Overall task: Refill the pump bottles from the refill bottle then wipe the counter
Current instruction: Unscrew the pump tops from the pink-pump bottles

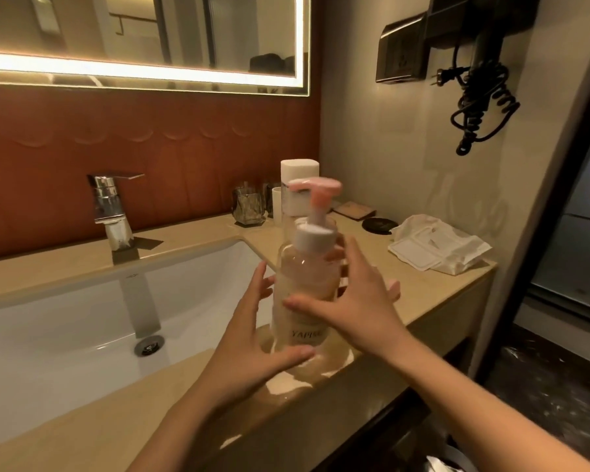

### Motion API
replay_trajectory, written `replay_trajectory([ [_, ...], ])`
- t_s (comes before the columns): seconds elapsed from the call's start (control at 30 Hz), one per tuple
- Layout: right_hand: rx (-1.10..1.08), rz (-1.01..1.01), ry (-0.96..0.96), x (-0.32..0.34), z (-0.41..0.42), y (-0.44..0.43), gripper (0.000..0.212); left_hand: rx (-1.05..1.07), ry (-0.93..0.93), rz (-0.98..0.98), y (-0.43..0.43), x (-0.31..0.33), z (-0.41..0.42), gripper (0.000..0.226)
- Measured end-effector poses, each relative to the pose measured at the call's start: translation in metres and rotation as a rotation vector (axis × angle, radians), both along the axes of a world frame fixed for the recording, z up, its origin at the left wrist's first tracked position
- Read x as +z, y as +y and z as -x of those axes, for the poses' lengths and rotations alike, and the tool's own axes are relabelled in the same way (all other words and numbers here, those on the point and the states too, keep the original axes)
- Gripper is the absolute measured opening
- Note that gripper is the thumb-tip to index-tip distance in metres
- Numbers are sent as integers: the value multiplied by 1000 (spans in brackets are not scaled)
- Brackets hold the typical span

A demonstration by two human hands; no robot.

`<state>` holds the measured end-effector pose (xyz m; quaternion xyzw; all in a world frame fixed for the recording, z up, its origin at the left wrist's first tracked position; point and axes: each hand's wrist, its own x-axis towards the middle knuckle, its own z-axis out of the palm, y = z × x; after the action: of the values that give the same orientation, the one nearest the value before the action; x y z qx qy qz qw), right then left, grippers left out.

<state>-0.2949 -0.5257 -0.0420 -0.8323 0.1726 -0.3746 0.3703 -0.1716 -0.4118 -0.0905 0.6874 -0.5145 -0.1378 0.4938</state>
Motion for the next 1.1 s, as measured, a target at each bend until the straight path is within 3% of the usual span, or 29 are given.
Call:
replay_trajectory([
  [0.13,-1,-3,44,-21,-15,15,91,31,13,111,1,-3,7,105],
  [0.3,30,-78,15,-30,-20,28,83,168,91,148,0,-9,4,83],
  [0.5,49,-101,-36,-25,-18,37,75,149,135,147,1,-7,4,85],
  [0.63,-124,-59,-174,-14,-23,38,75,152,120,124,1,-9,2,86],
  [0.83,-377,168,-127,-1,-42,47,78,154,121,124,0,-9,2,81],
  [1.1,-254,3,-218,-1,-39,38,60,143,93,111,1,-10,-1,83],
])
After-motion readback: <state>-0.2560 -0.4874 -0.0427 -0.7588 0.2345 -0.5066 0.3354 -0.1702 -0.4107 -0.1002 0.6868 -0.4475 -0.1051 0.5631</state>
